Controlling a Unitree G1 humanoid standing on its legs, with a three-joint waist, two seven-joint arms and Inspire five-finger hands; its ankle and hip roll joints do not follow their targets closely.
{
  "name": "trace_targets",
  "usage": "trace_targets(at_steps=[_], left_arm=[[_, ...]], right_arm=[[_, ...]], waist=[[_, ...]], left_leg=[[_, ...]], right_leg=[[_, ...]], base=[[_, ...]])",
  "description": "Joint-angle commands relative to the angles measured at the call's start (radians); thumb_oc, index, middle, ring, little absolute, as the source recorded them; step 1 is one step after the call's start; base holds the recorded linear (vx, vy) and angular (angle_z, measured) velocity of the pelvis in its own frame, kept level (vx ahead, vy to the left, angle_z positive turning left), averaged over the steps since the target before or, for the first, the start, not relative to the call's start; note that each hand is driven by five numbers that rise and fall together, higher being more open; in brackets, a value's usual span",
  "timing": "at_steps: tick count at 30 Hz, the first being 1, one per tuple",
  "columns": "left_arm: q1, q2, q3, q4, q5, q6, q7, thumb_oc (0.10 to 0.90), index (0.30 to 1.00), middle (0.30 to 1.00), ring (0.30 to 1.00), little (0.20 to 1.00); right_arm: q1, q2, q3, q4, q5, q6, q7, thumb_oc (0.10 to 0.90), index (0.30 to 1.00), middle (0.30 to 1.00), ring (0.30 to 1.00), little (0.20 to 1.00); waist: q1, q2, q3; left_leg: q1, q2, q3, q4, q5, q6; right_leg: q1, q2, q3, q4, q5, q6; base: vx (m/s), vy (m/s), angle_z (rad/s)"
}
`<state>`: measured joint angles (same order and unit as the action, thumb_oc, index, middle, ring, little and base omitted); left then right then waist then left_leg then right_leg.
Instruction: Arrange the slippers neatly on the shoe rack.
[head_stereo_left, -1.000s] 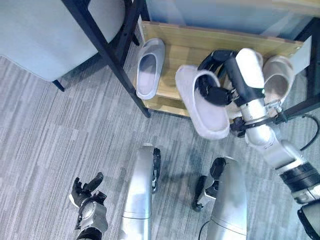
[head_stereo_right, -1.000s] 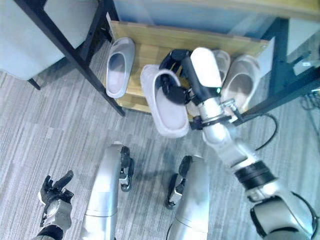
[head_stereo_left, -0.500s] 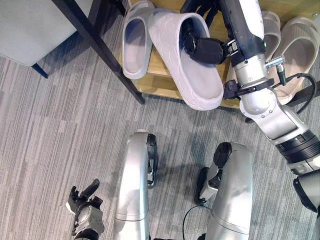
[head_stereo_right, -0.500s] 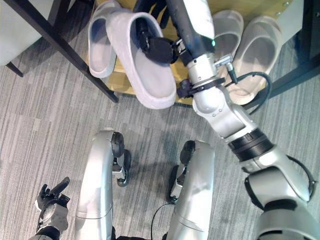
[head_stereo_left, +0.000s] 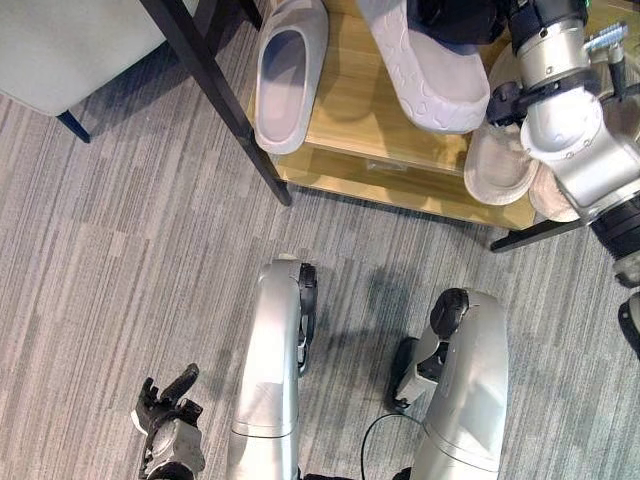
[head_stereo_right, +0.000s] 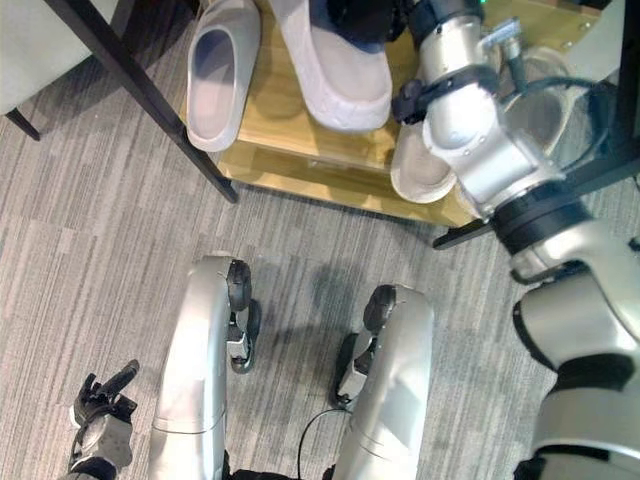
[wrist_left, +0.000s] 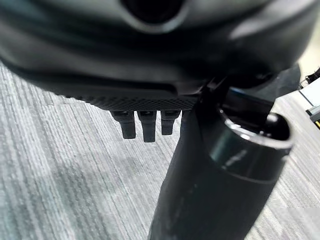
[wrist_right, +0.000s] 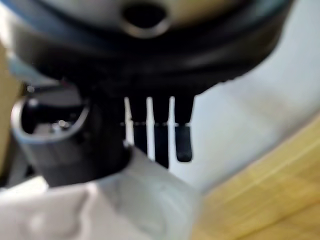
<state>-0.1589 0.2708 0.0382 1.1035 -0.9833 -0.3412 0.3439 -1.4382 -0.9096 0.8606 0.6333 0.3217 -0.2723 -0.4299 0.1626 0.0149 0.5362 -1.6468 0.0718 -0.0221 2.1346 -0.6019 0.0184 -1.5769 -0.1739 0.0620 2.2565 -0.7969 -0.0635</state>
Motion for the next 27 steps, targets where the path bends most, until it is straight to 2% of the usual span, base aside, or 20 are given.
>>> trace_targets(at_steps=[1,8,16,27], left_arm=[[0.036,0.072,-0.033,0.034,-0.036,-0.038,-0.002,0.800,0.900,0.900,0.900,0.900],[0.051,0.062,-0.062,0.050,-0.030,-0.038,-0.025,0.800,0.900,0.900,0.900,0.900],[0.051,0.069,-0.126,0.061,-0.022,-0.028,-0.056,0.800,0.900,0.900,0.900,0.900],[0.078,0.102,-0.173,0.032,0.004,-0.019,-0.095,0.800,0.900,0.900,0.900,0.900]], right_arm=[[-0.180,-0.011,-0.073,-0.057,0.120,-0.100,-0.027,0.400,0.300,0.300,0.300,0.300],[-0.210,-0.010,-0.059,0.015,0.205,-0.110,-0.007,0.400,0.300,0.300,0.300,0.300],[-0.328,0.026,0.055,0.159,0.350,-0.095,0.086,0.400,0.300,0.300,0.300,0.300],[-0.459,0.073,0.198,0.296,0.413,-0.036,0.180,0.400,0.300,0.300,0.300,0.300]], waist=[[0.057,-0.006,-0.017],[0.073,-0.014,-0.016],[0.085,-0.027,-0.016],[0.094,-0.037,-0.016]], left_leg=[[0.077,0.003,-0.058,0.070,-0.169,0.019],[0.077,0.002,-0.058,0.073,-0.179,0.021],[0.077,0.010,-0.061,0.079,-0.195,0.020],[0.077,0.020,-0.059,0.080,-0.204,0.016]], right_leg=[[0.047,0.006,0.022,0.034,0.021,-0.090],[0.051,0.001,0.024,0.028,0.022,-0.089],[0.043,-0.002,0.029,0.027,0.025,-0.091],[0.034,-0.008,0.039,0.028,0.024,-0.095]], base=[[0.00,0.000,0.00],[0.00,0.002,0.01],[0.01,0.007,0.00],[0.00,0.000,0.00]])
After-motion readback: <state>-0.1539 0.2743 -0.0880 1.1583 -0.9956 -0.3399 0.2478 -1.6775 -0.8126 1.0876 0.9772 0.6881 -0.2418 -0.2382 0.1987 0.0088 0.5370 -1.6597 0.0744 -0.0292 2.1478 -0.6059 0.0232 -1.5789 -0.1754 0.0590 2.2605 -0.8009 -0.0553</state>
